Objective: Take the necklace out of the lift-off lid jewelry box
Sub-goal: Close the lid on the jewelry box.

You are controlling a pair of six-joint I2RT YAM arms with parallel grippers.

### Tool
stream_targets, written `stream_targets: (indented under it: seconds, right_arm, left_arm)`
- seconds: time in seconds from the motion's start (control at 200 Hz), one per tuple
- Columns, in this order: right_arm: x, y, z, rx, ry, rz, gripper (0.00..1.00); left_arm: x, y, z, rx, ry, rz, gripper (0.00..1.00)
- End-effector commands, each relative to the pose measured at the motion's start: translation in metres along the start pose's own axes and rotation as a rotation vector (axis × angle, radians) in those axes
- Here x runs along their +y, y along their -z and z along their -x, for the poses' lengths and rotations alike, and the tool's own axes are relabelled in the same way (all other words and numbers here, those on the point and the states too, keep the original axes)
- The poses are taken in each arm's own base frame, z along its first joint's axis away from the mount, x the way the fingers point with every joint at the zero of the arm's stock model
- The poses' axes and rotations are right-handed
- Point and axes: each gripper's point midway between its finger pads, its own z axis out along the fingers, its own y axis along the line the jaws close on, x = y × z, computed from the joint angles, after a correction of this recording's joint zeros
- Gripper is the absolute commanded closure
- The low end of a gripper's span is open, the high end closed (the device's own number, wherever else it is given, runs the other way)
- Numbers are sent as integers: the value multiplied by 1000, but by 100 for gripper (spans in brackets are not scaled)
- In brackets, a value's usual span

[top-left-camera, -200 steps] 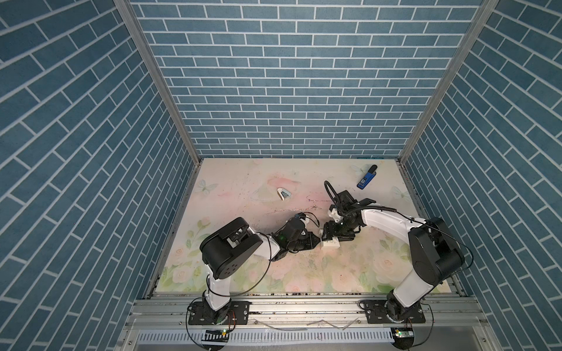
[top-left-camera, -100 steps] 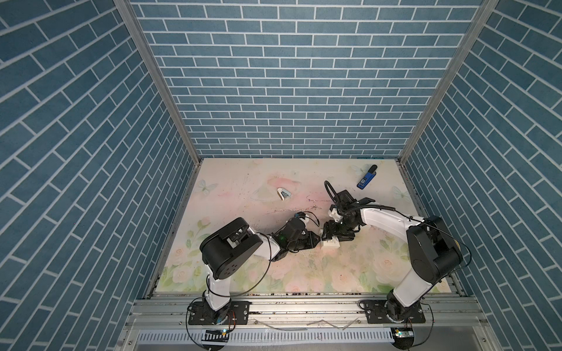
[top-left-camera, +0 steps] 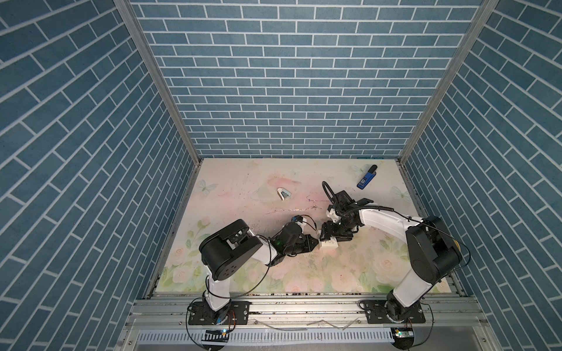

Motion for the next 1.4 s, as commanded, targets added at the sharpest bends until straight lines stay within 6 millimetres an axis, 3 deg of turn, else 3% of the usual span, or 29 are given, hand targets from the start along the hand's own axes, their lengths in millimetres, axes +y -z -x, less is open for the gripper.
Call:
stream_targets:
  seconds: [0.0, 0.145, 0.205, 0.23, 0.34, 0.645, 0.945, 1.16, 1.395]
  right_arm:
    - [10, -8, 1, 15, -15, 34, 27]
    - [12, -9, 2, 2, -33, 51, 27]
    - [15, -11, 0, 2, -34, 55, 27]
    - [15, -12, -1, 3, -31, 49, 27]
    - [10, -16, -5, 12, -22, -1, 26]
    - [-16, -18, -10, 17, -50, -135, 16]
    - [-14, 15, -4, -34, -36, -136, 9]
    - [-15, 38, -7, -64, -65, -86, 7]
    - [-39, 47, -13, -81, -119, -72, 15]
  left_arm:
    - [-14, -9, -21, 56, -17, -42, 84]
    - [-23, -20, -27, 75, -26, -49, 85]
    - [-18, -22, -34, 92, -27, -27, 85]
    - [-26, -26, -29, 85, -35, -40, 85]
    - [-25, -28, -28, 84, -35, -23, 85]
    - [-16, -7, -21, 87, -84, 58, 77]
    - [3, 20, -4, 48, -61, 95, 70]
    - [-21, 24, 10, 17, -106, 30, 62]
    - [-46, 4, 21, 46, -137, -37, 58]
